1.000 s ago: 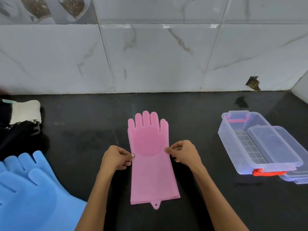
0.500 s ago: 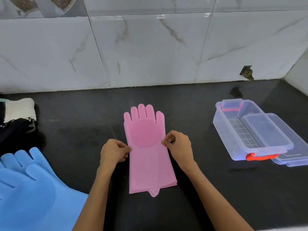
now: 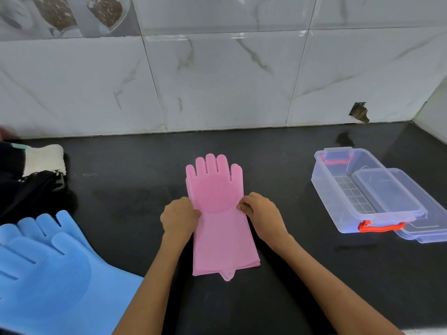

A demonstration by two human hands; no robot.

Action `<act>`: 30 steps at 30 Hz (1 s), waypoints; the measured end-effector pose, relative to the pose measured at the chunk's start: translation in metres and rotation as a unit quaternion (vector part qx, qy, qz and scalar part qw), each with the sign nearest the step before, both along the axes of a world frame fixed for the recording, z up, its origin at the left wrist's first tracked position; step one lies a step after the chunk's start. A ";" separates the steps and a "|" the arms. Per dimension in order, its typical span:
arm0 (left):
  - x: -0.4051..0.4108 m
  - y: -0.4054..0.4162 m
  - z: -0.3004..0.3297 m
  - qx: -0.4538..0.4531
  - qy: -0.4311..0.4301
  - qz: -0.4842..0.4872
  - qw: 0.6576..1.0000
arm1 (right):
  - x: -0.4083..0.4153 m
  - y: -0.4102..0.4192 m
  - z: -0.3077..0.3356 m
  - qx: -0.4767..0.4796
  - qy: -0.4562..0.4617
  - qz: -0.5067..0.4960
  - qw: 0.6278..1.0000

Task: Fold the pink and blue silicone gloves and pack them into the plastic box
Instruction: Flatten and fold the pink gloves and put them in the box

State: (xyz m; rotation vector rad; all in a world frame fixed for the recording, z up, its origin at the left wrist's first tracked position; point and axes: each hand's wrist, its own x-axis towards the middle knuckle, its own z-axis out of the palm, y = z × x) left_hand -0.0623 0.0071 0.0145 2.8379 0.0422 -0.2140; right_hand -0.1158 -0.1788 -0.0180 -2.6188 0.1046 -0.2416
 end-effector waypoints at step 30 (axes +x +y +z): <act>0.052 -0.091 -0.025 -0.017 -0.337 -0.023 0.941 | 0.026 -0.049 0.024 -0.272 -0.028 0.421 0.865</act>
